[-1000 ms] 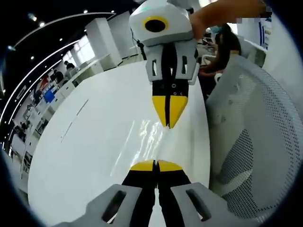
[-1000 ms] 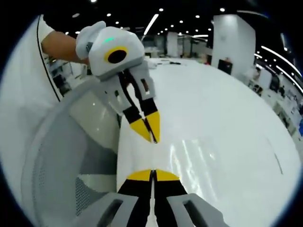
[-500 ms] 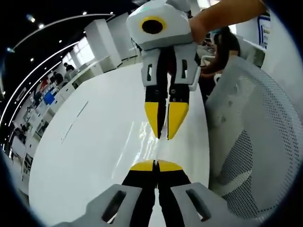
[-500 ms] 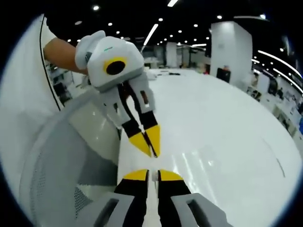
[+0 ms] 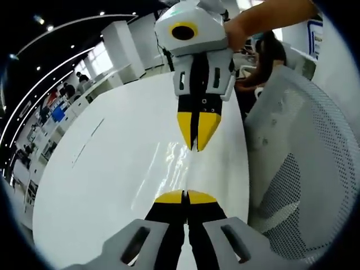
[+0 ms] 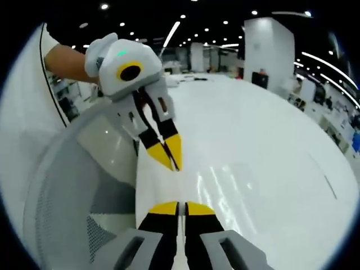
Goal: Open the resealable bag by pulling the two sides of the seal apart until the entire bag opening is separated and visibly accessible.
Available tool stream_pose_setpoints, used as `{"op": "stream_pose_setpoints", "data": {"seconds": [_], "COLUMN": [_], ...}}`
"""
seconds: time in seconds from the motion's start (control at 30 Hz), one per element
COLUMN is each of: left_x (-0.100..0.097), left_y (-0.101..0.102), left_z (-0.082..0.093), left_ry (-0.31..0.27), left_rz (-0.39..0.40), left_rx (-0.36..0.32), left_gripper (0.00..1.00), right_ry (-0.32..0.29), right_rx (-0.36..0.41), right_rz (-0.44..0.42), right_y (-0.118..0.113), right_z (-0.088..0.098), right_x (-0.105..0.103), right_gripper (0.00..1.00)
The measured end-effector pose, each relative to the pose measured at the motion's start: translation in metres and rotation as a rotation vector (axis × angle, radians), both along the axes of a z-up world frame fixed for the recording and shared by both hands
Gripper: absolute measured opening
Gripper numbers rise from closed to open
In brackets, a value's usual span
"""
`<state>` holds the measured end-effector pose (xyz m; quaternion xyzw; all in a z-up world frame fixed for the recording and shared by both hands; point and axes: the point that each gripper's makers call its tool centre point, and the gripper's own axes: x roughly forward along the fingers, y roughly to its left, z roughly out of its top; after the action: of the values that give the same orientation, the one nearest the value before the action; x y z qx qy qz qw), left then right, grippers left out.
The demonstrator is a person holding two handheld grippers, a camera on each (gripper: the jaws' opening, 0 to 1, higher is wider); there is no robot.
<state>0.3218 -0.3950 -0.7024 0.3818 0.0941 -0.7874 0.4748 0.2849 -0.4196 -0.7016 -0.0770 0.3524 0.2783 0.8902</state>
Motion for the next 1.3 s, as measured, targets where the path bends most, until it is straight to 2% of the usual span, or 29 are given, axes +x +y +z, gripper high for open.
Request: {"op": "stream_pose_setpoints", "data": {"seconds": [0.2,0.53,0.67,0.77,0.83,0.87,0.9,0.93,1.07,1.3], "left_x": [0.001,0.004,0.003,0.003,0.001,0.0,0.001,0.0,0.0,-0.002], "left_y": [0.0,0.002,0.001,0.001,0.001,0.002,0.001,0.002,0.003,0.006], "left_z": [-0.004,-0.006,-0.006,-0.005,-0.004,-0.005,-0.004,-0.004,-0.007,-0.009], "left_ry": [-0.002,-0.001,0.006,-0.011,0.002,-0.001,-0.032,-0.049,-0.045,-0.063], "left_rz": [-0.007,-0.006,-0.006,-0.013,-0.023,-0.03,-0.053,-0.067,-0.056,-0.078], "left_rx": [0.007,0.014,0.012,0.01,0.001,-0.001,-0.022,-0.03,-0.026,-0.026], "left_gripper": [0.0,0.0,0.0,0.0,0.0,0.0,0.0,0.0,0.0,0.0], "right_ry": [0.024,0.049,0.034,0.052,0.057,0.047,0.041,0.046,0.067,0.021], "right_rx": [-0.05,-0.073,-0.073,-0.063,-0.077,-0.094,-0.102,-0.097,-0.055,0.005], "right_rz": [0.005,-0.029,-0.035,-0.048,-0.04,-0.03,-0.022,-0.023,-0.02,-0.02], "right_y": [-0.014,-0.033,-0.033,-0.032,-0.03,-0.03,-0.029,-0.03,-0.022,-0.011], "right_z": [-0.009,-0.017,-0.016,-0.018,-0.019,-0.019,-0.019,-0.02,-0.02,-0.003], "right_x": [-0.017,-0.038,-0.038,-0.038,-0.04,-0.04,-0.04,-0.04,-0.042,-0.032], "right_gripper": [0.0,0.0,0.0,0.0,0.0,0.0,0.0,0.0,0.03,0.07]}}
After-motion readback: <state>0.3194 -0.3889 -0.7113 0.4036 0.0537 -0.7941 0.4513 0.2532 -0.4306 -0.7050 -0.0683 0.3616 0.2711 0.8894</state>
